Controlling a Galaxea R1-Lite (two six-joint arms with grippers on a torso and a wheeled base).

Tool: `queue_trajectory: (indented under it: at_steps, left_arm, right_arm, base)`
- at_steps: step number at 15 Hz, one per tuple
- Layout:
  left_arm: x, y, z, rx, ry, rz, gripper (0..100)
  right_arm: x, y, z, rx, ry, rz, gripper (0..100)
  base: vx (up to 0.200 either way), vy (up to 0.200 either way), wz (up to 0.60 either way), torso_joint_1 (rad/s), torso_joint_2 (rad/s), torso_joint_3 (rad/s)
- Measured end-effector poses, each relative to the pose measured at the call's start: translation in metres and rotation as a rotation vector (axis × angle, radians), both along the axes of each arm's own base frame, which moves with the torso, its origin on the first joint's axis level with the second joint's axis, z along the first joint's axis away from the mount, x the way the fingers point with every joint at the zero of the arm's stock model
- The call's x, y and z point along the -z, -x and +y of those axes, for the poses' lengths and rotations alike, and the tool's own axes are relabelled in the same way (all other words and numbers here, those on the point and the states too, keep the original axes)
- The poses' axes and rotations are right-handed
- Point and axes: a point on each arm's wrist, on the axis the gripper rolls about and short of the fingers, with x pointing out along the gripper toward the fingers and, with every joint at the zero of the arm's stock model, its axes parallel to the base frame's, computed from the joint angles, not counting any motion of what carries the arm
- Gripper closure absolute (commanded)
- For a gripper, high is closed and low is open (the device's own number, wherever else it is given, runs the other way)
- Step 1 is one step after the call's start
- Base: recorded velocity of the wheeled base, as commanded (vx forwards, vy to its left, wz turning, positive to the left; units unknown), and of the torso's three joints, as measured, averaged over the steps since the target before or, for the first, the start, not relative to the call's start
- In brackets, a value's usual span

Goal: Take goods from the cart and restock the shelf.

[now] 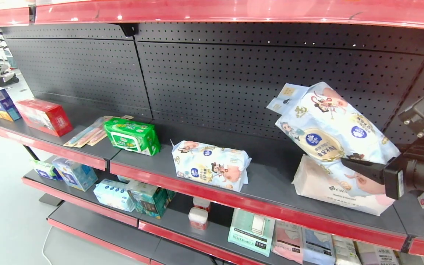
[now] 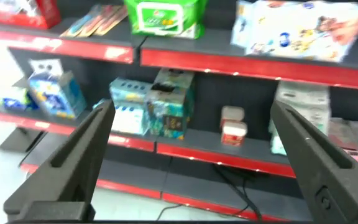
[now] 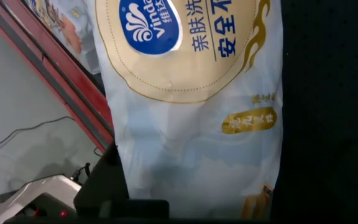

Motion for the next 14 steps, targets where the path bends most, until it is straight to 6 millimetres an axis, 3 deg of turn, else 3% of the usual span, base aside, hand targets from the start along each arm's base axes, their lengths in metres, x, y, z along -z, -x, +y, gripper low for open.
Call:
queue_trajectory:
  at_steps: [9, 12, 14]
  left_arm:
    - [0.004, -0.004, 0.006, -0.245, 0.008, -0.046, 0]
    - [0.004, -0.007, 0.004, -0.178, 0.012, -0.097, 0]
    - [0.012, -0.008, 0.003, -0.141, 0.009, -0.038, 0]
  right_arm:
    - [0.008, 0.002, 0.000, -0.002, 0.003, 0.028, 100]
    - [0.010, 0.005, -0.001, 0.000, 0.003, 0.031, 100]
    - [0.014, 0.008, -0.002, 0.001, 0.006, 0.042, 100]
  base:
    - [0.000, 0.000, 0.00, 0.000, 0.00, 0.000]
    - [0.000, 0.000, 0.00, 0.000, 0.00, 0.000]
    - [0.000, 0.000, 0.00, 0.000, 0.00, 0.000]
